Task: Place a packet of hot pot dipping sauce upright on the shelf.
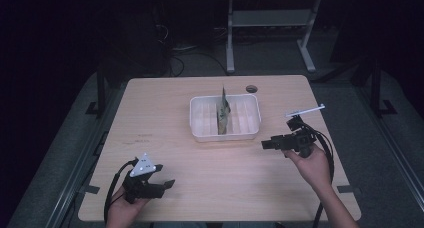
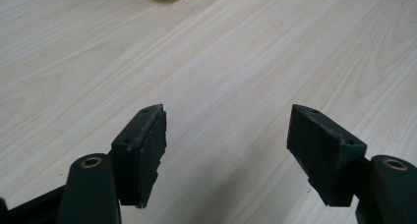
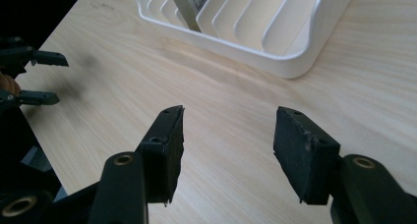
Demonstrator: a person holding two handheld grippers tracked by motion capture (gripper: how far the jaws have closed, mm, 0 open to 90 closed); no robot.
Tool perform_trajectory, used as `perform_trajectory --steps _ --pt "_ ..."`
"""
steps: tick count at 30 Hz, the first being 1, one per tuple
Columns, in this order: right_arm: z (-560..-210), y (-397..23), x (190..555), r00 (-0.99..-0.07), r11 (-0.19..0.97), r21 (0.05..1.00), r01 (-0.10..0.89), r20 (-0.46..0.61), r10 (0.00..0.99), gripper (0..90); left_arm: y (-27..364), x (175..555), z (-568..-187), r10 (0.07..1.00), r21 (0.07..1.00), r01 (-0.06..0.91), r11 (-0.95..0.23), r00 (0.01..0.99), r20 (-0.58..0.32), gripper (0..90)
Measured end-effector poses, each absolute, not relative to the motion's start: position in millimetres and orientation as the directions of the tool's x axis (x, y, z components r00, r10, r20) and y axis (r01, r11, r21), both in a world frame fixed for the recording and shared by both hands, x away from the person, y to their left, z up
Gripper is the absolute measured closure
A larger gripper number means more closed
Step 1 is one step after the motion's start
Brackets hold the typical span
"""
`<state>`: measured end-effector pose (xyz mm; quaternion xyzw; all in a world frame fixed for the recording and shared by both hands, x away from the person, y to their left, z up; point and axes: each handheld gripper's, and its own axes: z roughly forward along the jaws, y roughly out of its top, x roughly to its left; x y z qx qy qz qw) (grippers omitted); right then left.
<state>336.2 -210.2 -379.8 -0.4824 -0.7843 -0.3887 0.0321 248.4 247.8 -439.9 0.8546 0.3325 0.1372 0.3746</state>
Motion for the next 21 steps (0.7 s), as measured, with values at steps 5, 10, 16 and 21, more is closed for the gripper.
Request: perform_trajectory --steps 5,10,16,21 --pt "-385 -212 331 -0.532 0.234 0.573 0.785 0.432 0.728 44.1 247 248 -440 0.668 0.731 0.462 -0.502 0.744 -0.011 30.6" --pt "-392 -215 324 -0.529 0.232 0.570 0.788 0.435 0.729 44.1 247 248 -440 0.668 0.729 0.464 -0.503 0.744 -0.013 30.6" --pt "-398 -215 314 -0.532 0.235 0.574 0.784 0.426 0.732 44.1 247 248 -441 0.669 0.731 0.464 -0.501 0.743 -0.013 30.6" --pt "-402 -215 306 -0.538 0.242 0.577 0.780 0.421 0.731 44.1 246 248 -441 0.669 0.730 0.465 -0.501 0.743 -0.015 30.6"
